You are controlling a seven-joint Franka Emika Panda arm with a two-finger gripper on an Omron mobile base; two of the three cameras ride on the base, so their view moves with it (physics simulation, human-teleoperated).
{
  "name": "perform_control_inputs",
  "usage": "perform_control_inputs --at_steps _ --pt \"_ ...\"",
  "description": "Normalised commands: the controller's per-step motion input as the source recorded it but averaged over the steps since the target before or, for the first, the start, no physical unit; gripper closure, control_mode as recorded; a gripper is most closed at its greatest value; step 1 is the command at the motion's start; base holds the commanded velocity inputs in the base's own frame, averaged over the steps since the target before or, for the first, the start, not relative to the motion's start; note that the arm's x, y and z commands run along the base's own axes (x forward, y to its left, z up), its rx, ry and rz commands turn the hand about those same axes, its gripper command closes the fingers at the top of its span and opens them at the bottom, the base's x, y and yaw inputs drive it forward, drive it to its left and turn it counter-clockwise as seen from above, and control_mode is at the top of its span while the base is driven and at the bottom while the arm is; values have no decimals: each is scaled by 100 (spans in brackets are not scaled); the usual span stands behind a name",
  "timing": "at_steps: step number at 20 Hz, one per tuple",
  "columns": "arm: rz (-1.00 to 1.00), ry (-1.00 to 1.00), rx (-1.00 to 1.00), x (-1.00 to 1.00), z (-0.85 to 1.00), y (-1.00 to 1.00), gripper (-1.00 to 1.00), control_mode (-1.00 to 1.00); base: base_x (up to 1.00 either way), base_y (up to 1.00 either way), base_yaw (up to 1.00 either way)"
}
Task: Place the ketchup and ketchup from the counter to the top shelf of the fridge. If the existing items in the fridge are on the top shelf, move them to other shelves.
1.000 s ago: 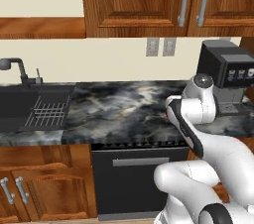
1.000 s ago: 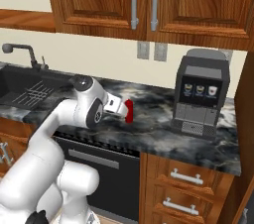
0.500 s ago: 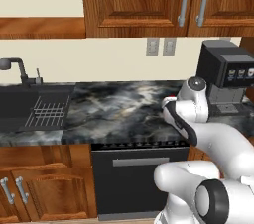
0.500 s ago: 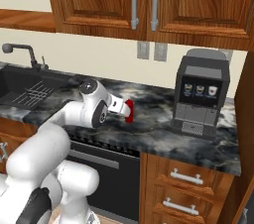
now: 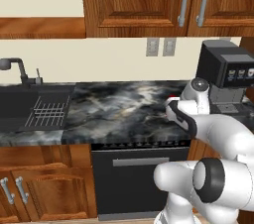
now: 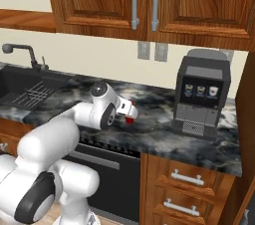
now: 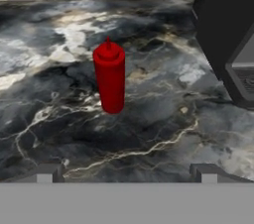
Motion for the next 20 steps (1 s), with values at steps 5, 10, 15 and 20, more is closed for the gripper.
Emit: perform_control_inputs --at_steps 5,10,15,20 --pt "0 0 0 5 -1 -1 -100 -100 0 0 0" --pt "0 0 0 8 -1 0 -100 -100 0 0 0" --pt "0 0 0 35 -3 0 -100 -100 0 0 0" --pt "0 -1 0 50 -10 0 -100 -100 0 0 0"
